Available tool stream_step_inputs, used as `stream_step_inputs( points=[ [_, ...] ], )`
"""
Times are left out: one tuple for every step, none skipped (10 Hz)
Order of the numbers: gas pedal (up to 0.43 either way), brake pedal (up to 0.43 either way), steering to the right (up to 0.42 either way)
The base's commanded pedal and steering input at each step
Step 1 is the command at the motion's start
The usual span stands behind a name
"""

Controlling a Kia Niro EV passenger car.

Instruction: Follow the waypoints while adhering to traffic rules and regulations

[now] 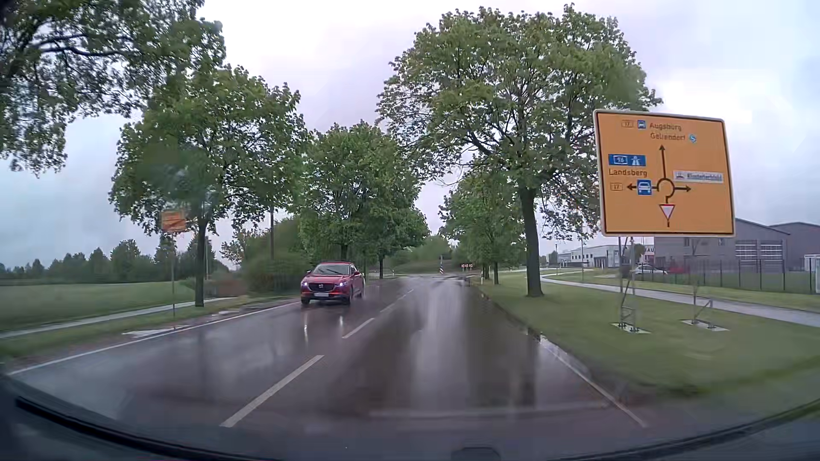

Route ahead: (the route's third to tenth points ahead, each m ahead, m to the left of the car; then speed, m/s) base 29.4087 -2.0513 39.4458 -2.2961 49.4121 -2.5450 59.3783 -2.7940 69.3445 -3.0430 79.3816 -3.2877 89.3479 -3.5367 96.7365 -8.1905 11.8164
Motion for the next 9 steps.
stream_step_inputs(
  points=[
    [0.138,0.000,-0.001],
    [0.138,0.000,-0.001],
    [0.138,0.000,-0.001],
    [0.138,0.000,-0.001],
    [0.138,0.000,-0.001],
    [0.138,0.000,-0.001],
    [0.138,0.000,-0.001],
    [0.138,0.000,-0.001],
    [0.138,0.000,-0.001]
  ],
)
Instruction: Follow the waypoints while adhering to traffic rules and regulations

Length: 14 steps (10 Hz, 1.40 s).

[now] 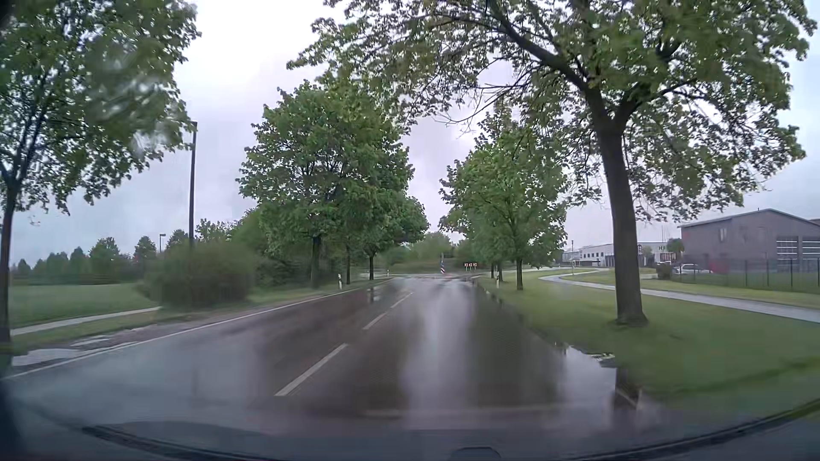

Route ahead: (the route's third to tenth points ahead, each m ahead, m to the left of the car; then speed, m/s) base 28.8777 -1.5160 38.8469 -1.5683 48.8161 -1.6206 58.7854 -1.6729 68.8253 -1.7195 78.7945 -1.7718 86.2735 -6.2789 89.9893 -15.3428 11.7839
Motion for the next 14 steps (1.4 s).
stream_step_inputs(
  points=[
    [0.138,0.000,-0.001],
    [0.138,0.000,-0.001],
    [0.138,0.000,-0.002],
    [0.138,0.000,-0.002],
    [0.138,0.000,-0.001],
    [0.138,0.000,0.001],
    [0.130,0.000,0.006],
    [0.130,0.000,0.007],
    [0.118,0.000,0.007],
    [0.118,0.000,0.007],
    [0.110,0.000,0.006],
    [0.110,0.000,0.006],
    [0.110,0.000,0.006],
    [0.110,0.000,0.006]
  ],
)
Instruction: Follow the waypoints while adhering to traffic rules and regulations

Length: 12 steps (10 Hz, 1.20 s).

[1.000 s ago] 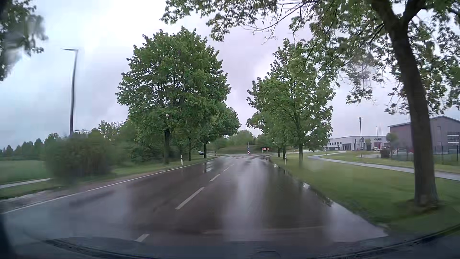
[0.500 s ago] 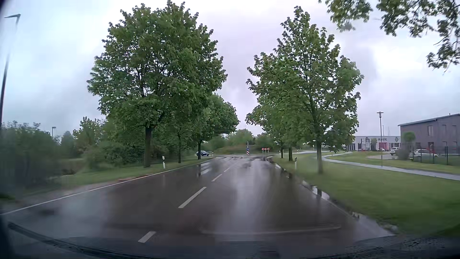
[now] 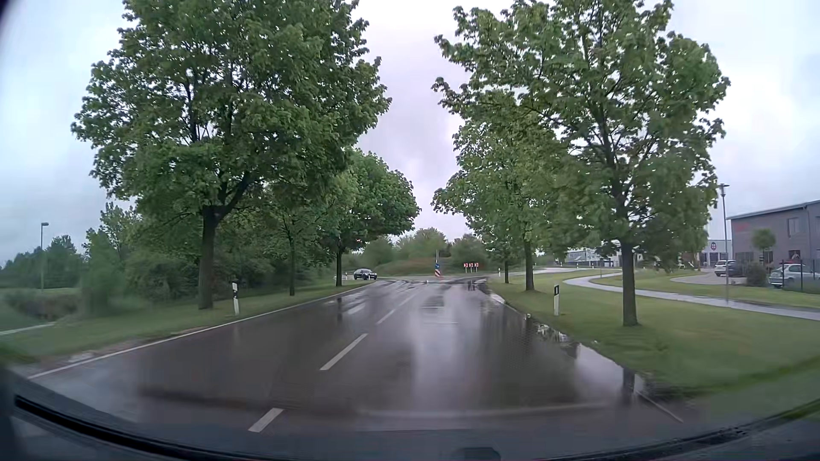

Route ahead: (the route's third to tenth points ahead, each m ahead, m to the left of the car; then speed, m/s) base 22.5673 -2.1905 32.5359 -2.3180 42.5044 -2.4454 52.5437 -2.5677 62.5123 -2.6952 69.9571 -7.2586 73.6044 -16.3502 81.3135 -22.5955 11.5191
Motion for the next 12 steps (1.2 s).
stream_step_inputs(
  points=[
    [0.110,0.000,0.006],
    [0.098,0.000,0.006],
    [0.098,0.000,0.006],
    [0.098,0.000,0.006],
    [0.098,0.000,0.006],
    [0.087,0.000,0.006],
    [0.067,0.000,0.006],
    [0.059,0.000,0.006],
    [0.047,0.000,0.005],
    [0.047,0.000,0.005],
    [0.047,0.000,0.005],
    [0.047,0.000,0.005]
  ],
)
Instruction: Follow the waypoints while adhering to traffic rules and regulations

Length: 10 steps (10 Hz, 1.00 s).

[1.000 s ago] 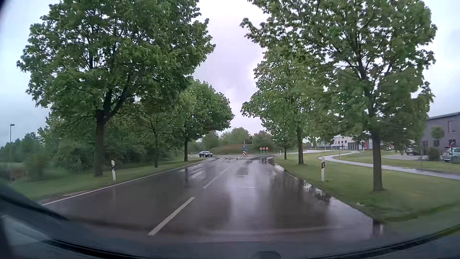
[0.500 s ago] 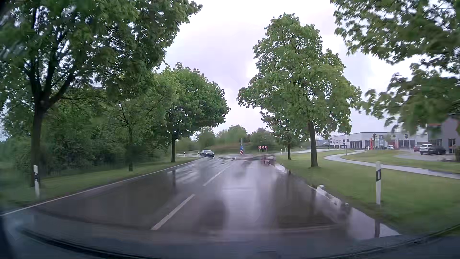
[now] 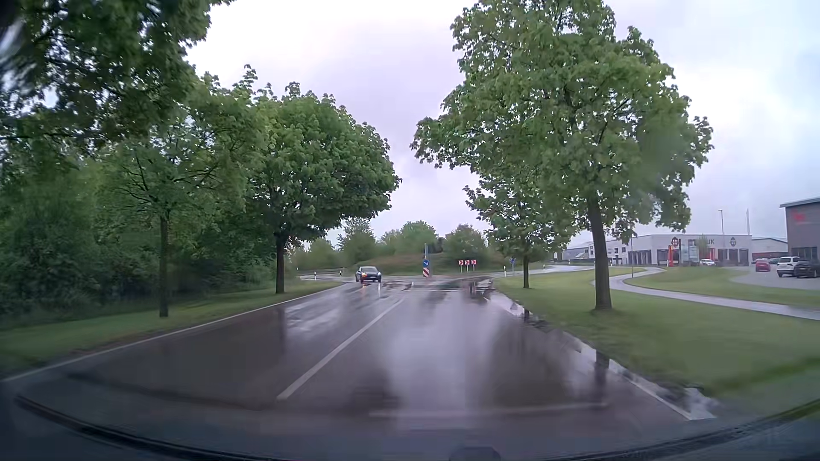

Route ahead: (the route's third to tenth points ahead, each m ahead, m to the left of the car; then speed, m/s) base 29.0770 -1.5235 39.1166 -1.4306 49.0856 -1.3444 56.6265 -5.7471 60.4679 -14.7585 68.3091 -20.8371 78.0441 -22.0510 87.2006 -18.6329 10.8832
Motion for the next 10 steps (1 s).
stream_step_inputs(
  points=[
    [0.047,0.000,0.005],
    [0.039,0.000,0.005],
    [0.039,0.000,0.005],
    [0.028,0.000,0.005],
    [0.000,0.000,0.005],
    [0.000,0.000,0.005],
    [0.000,0.000,0.006],
    [0.000,0.000,0.006],
    [0.000,0.000,0.006],
    [0.000,0.000,0.007]
  ],
)
